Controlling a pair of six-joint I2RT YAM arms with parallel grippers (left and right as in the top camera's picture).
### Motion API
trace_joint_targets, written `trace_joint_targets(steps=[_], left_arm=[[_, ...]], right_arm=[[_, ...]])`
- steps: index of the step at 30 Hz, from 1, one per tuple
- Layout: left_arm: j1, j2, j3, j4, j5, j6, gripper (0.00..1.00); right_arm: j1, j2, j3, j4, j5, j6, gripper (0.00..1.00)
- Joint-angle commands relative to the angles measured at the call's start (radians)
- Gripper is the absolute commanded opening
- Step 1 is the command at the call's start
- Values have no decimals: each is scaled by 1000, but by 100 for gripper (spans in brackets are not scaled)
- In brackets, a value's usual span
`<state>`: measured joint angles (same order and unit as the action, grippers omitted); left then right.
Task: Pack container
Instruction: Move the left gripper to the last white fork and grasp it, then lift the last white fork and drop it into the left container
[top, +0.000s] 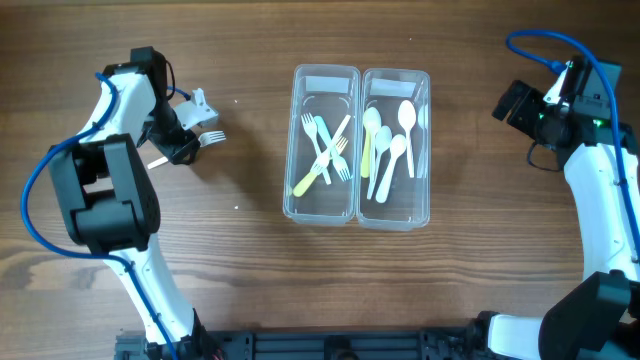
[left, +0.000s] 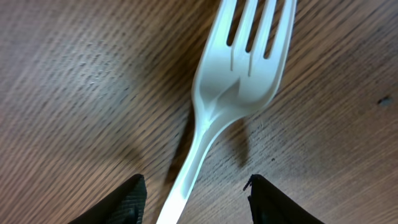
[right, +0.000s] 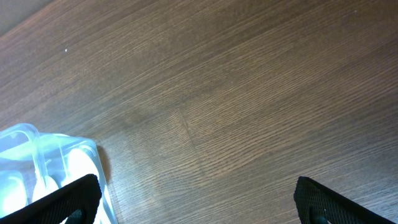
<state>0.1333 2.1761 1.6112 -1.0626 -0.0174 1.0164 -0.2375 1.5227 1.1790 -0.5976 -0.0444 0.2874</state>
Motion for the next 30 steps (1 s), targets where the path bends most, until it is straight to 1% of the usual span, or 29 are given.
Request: trace_joint_targets(steps=[1, 3, 4, 5, 6, 7, 11, 13, 14, 15, 17, 18, 21, 22, 27, 30], left_arm=[[9, 18, -11, -3, 35, 28, 53], [9, 18, -11, -4, 35, 27, 49], [9, 18, -11, -4, 35, 27, 44], [9, 18, -11, -4, 35, 27, 38], [9, 18, -11, -4, 35, 22, 26], [9, 18, -11, -5, 36, 5, 20], [9, 18, -11, -8, 84, -64, 18], [9, 18, -11, -11, 93, -86, 15], [9, 18, -11, -12, 96, -113, 13], [9, 18, -11, -13, 96, -149, 8], [9, 18, -11, -27, 96, -203, 4], [8, 18, -10, -38, 97, -221, 4], [8, 18, -10, -77, 152, -222, 4], [8, 18, -10, -79, 167, -222, 10], [8, 18, -11, -76, 186, -267, 30], [8, 18, -13, -82, 198, -298, 45]], right_arm=[[0, 14, 5, 6, 4, 0, 100], [0, 14, 5, 6, 3, 0, 100], [0, 14, 5, 6, 3, 0, 100], [0, 14, 5, 6, 3, 0, 100], [0, 14, 5, 5, 3, 0, 100], [0, 14, 5, 5, 3, 0, 100], [0, 14, 5, 6, 3, 1, 100], [0, 14, 5, 6, 3, 1, 100], [0, 14, 5, 6, 3, 1, 100], [0, 14, 5, 6, 3, 1, 100], [0, 14, 5, 6, 3, 1, 100], [0, 14, 5, 6, 3, 1, 100], [1, 14, 5, 6, 2, 2, 100], [0, 14, 5, 5, 1, 3, 100], [0, 14, 5, -6, -1, 3, 100], [1, 14, 5, -5, -1, 3, 100]])
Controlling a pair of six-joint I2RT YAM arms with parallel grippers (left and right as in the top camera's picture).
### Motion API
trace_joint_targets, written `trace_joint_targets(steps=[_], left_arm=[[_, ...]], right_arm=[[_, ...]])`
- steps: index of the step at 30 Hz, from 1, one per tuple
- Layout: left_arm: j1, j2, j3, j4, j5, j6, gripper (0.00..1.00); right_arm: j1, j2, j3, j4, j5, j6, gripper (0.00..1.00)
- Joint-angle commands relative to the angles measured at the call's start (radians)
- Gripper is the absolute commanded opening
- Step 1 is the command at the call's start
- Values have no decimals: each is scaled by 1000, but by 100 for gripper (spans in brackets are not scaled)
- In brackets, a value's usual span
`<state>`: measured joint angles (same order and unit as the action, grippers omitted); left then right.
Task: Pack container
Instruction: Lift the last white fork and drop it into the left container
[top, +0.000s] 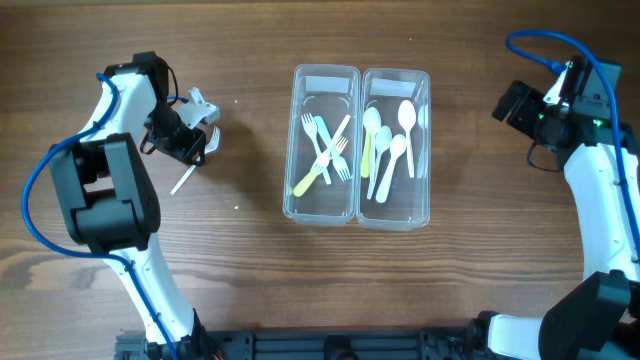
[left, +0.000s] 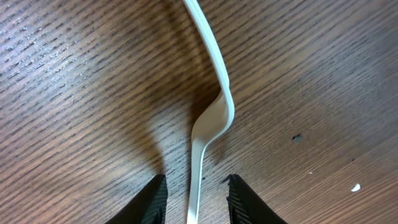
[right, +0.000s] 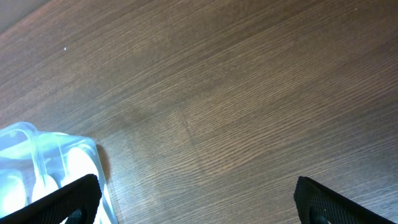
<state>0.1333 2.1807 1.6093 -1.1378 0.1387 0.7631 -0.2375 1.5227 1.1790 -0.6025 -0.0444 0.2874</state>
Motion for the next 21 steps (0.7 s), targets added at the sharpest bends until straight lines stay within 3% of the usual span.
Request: trace_joint_targets(steps=[1, 8, 11, 13, 18, 21], left_arm=[[8, 13, -19, -8, 48, -47, 46], [8, 13, -177, 86, 35, -46, 36], [8, 13, -198, 111, 36, -46, 23], [8, 13, -197, 110, 36, -47, 4], [6, -13, -143, 87, 42, -185, 4], [-12, -65, -32, -19, 116, -267, 4]], right_arm=[[0, 14, 5, 0, -1, 3, 100], [0, 14, 5, 0, -1, 3, 100], [0, 14, 5, 0, -1, 3, 100], [1, 14, 5, 0, -1, 3, 100], [1, 14, 5, 0, -2, 3, 100], [0, 14, 5, 0, -2, 4, 100]])
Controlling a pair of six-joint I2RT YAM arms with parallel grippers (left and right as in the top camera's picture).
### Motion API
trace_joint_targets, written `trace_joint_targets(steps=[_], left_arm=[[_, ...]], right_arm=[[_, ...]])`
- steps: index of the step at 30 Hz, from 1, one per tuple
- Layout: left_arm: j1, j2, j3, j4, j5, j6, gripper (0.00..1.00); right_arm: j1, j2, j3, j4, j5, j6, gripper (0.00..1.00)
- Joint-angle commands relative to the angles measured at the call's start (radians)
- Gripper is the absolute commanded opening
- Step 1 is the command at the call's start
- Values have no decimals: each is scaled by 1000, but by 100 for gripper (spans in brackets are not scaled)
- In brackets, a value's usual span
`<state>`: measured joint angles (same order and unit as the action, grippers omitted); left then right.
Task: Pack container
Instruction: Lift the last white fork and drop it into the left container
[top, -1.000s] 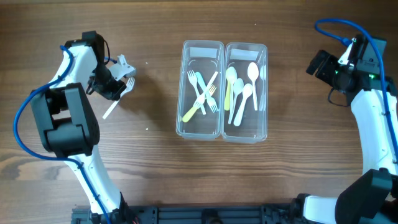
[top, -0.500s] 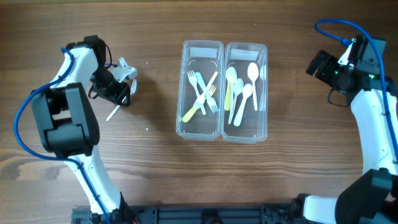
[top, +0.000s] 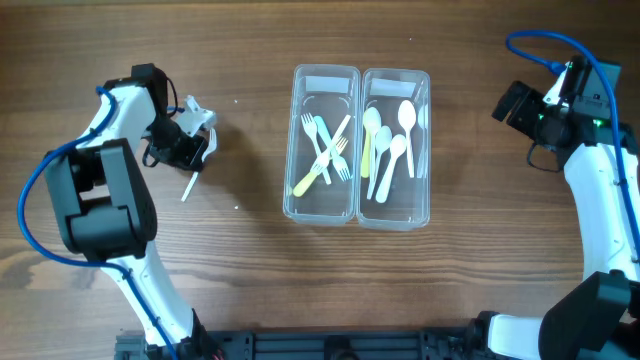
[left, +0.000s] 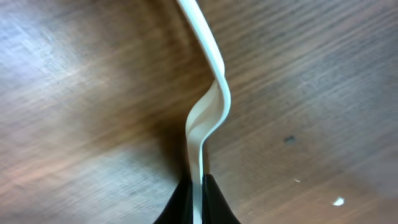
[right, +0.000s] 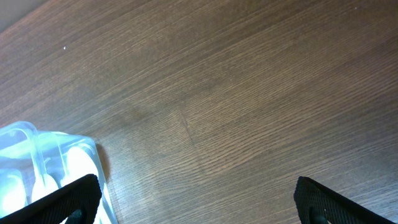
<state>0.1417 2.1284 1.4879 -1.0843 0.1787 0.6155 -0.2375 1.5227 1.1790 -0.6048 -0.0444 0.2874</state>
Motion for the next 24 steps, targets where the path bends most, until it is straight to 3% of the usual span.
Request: trace_joint_targets(steps=[1, 6, 11, 17, 21, 24], left_arm=[[-28, -29, 127, -108, 105, -148, 4], [-111, -157, 321, -248, 318, -355, 4], [-321, -313, 336, -95, 338, -524, 4], [-566, -267, 297, 43, 39, -804, 5], [-642, -190, 294, 92, -101, -895, 6], [-649, -139, 294, 106, -117, -916, 16]], right_arm=[[0, 14, 5, 2, -2, 4, 100], [1, 14, 5, 3, -17, 5, 100], [1, 14, 5, 2, -24, 4, 100], [1, 14, 5, 2, -24, 3, 100], [1, 14, 5, 2, -25, 3, 100], [1, 14, 5, 2, -25, 3, 100]])
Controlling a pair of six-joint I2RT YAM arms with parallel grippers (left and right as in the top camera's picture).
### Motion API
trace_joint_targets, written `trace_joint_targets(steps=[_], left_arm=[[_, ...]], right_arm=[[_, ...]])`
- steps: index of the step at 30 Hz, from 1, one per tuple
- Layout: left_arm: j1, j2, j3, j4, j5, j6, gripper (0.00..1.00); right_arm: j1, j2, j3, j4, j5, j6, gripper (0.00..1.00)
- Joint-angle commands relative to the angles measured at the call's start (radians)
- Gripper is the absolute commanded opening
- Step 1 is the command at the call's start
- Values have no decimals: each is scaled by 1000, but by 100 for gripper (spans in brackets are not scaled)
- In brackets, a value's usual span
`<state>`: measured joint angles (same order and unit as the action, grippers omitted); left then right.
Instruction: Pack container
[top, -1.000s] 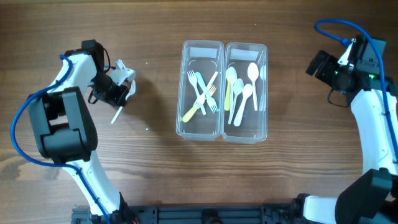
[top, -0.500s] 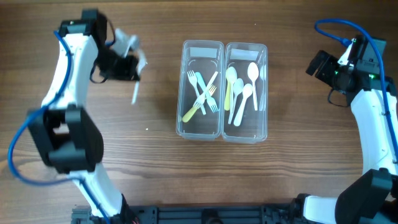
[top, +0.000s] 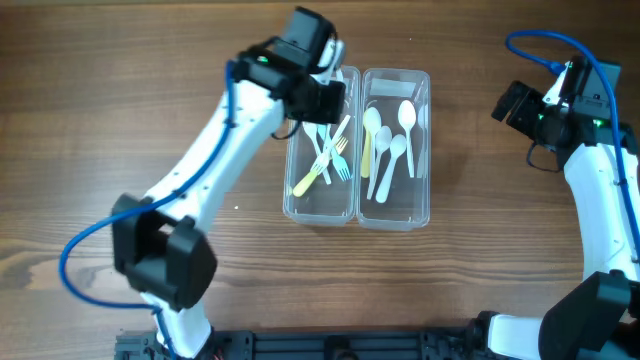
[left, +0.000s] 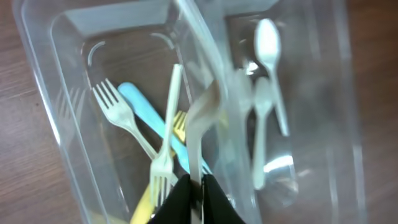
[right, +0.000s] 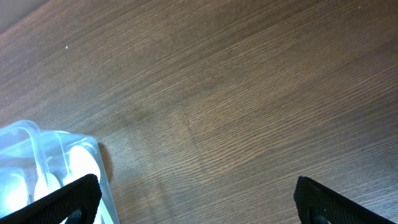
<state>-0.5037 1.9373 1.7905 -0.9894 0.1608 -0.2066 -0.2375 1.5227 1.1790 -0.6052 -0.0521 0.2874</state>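
Observation:
Two clear plastic containers stand side by side mid-table. The left container (top: 296, 150) holds several forks (top: 330, 150); the right container (top: 424, 150) holds several spoons (top: 385, 145). My left gripper (left: 198, 186) is shut on the handle of a white fork (left: 200, 118), held over the upper part of the left container (left: 43, 74). In the overhead view the left gripper (top: 325, 95) hides that fork. My right gripper (right: 196, 198) stands open over bare wood at the far right, with nothing between its fingers (right: 74, 196).
A corner of the spoon container (right: 37, 162) shows at the left of the right wrist view. The right arm (top: 590, 170) runs down the table's right side with a blue cable (top: 545, 45) looped above it. The left arm (top: 215, 150) crosses the table diagonally.
My left gripper, shut on the white fork at the table's left side, has moved right with it and now holds it above the left container. The right arm has not moved.
My left gripper stood open around a white fork lying on the wood at the far left. Then its fingers stood closer around the handle, then shut on it. Now the fork hangs over the fork container. The right gripper stayed open and still throughout.

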Motion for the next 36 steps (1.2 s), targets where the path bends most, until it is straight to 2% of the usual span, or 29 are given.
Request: trace_joint_targets(steps=[1, 2, 4, 5, 8, 9, 10, 12, 15, 18, 23, 30, 36], left_arm=[[-4, 59, -8, 11, -99, -94, 21], [-4, 65, -8, 11, -99, -93, 28], [2, 57, 0, 20, -99, -93, 51], [8, 48, 9, 20, -99, -93, 55], [36, -2, 44, -8, -98, -93, 58], [53, -37, 55, -18, -99, -93, 58], [65, -66, 56, -20, -99, -93, 59], [101, -130, 56, -35, -100, -89, 62], [183, -205, 56, -118, -105, -85, 65], [260, -216, 56, -222, -144, -86, 70], [338, -215, 55, -311, -144, -86, 77], [344, -215, 55, -321, -144, -86, 83], [344, -215, 55, -326, -144, -86, 83]], right_arm=[[1, 14, 5, 2, -18, 3, 100], [1, 14, 5, 2, -21, 3, 100], [1, 14, 5, 2, -24, 3, 100], [1, 14, 5, 2, -25, 3, 100], [1, 14, 5, 2, -46, 1, 99], [1, 14, 5, 2, -63, 0, 98], [1, 14, 5, 2, -74, 0, 91], [1, 17, 5, 0, -80, 0, 63], [5, 43, -6, -1, -109, 1, 4], [31, 90, -11, -2, -208, 0, 4], [100, 169, -11, 16, -241, 1, 4], [223, 245, -11, 64, -280, 0, 4], [288, 248, -11, 94, -286, 1, 4]])
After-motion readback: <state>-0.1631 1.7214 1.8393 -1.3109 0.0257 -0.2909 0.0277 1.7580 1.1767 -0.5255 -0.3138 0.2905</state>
